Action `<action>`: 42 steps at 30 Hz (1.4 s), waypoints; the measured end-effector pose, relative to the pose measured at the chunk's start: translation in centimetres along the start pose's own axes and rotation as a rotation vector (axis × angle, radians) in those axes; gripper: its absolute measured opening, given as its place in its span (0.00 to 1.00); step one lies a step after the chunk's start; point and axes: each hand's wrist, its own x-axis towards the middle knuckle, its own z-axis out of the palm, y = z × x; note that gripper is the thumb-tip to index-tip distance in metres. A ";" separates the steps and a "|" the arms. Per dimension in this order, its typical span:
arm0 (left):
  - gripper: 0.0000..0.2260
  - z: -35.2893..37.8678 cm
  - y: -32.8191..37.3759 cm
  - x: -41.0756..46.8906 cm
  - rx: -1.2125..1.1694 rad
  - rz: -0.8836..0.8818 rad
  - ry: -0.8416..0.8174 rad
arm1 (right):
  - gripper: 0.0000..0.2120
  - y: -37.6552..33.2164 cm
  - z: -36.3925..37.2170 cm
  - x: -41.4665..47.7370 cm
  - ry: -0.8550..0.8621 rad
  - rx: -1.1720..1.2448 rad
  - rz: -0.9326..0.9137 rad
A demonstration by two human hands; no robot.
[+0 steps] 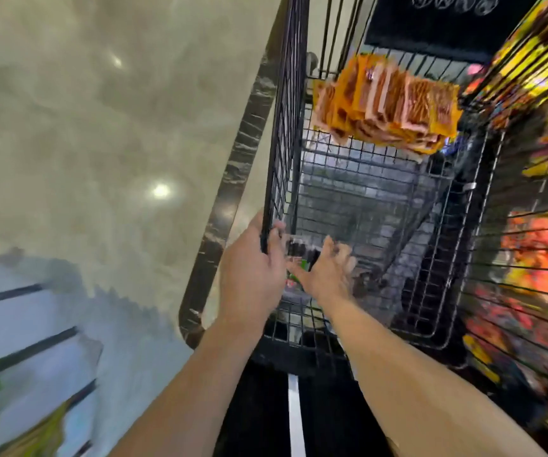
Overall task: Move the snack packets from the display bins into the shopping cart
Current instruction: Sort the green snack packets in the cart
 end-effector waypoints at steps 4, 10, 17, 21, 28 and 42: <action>0.09 0.1 -0.3 0.0 -0.025 -0.012 0.005 | 0.42 1.4 0.6 1.0 0.105 0.039 -0.082; 0.09 0.2 -0.5 0.0 -0.069 -0.032 0.014 | 0.26 4.8 -0.4 2.2 0.085 0.180 -0.165; 0.10 0.5 -0.7 0.0 -0.109 -0.022 0.035 | 0.18 7.2 -2.4 2.2 -0.049 0.430 -0.098; 0.09 0.5 -0.6 0.0 -0.099 0.015 0.055 | 0.17 8.4 -5.0 1.9 -0.098 0.619 -0.105; 0.02 0.0 0.5 -0.1 -0.080 -0.029 0.022 | 0.21 8.8 -10.3 -1.0 -0.238 0.934 -0.189; 0.26 -2.4 7.4 -2.3 -0.194 -0.048 -0.467 | 0.23 4.4 -16.7 -10.3 -0.300 1.045 -0.716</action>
